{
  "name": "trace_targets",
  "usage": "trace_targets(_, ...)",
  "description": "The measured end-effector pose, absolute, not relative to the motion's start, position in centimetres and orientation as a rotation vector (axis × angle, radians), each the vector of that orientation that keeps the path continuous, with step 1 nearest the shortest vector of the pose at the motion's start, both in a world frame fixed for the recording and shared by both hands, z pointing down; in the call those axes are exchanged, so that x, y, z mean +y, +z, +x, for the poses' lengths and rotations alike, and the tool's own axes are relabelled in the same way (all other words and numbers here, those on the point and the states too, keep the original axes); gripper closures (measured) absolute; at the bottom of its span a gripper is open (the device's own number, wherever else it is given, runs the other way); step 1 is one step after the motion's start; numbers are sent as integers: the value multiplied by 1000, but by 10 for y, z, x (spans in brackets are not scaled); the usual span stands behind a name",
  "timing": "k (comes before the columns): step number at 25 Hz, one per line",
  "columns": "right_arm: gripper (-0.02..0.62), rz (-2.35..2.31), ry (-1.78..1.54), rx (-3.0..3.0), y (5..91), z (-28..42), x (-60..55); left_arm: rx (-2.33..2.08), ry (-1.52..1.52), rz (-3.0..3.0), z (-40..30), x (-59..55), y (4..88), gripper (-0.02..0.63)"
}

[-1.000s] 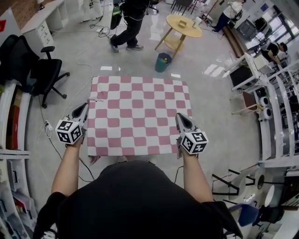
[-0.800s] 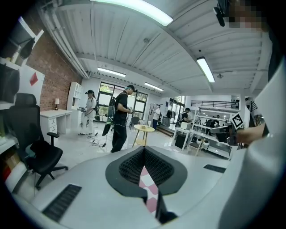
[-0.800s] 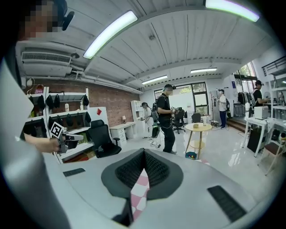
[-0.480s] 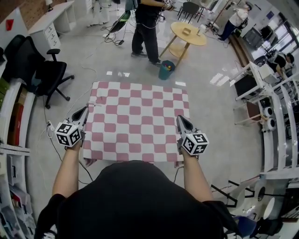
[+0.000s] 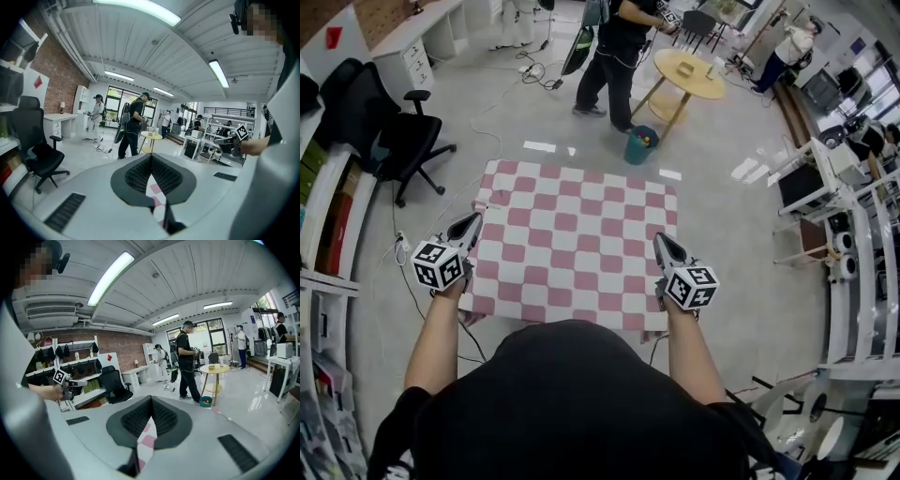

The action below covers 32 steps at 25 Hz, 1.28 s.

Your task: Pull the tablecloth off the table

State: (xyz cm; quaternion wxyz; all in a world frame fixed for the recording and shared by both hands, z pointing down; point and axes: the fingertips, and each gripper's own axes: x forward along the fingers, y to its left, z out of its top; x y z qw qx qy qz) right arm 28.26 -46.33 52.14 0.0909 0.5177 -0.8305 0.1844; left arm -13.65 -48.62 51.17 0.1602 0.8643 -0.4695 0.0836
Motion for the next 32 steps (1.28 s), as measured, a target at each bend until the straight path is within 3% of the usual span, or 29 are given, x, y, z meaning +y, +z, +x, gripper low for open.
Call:
trace_targets(22,566,1507,715,-2281,606,337,-462,-1462,442,2150,-166,-481,602,574)
trace_targets(29,525,1509,828,-2164,664,365,-453,-1457,624,2048,-195,-474,664,485)
trace_targets(32,510,1524,880,-2099,690,384,-446,-1456,677,1996,-210,-470,693,476)
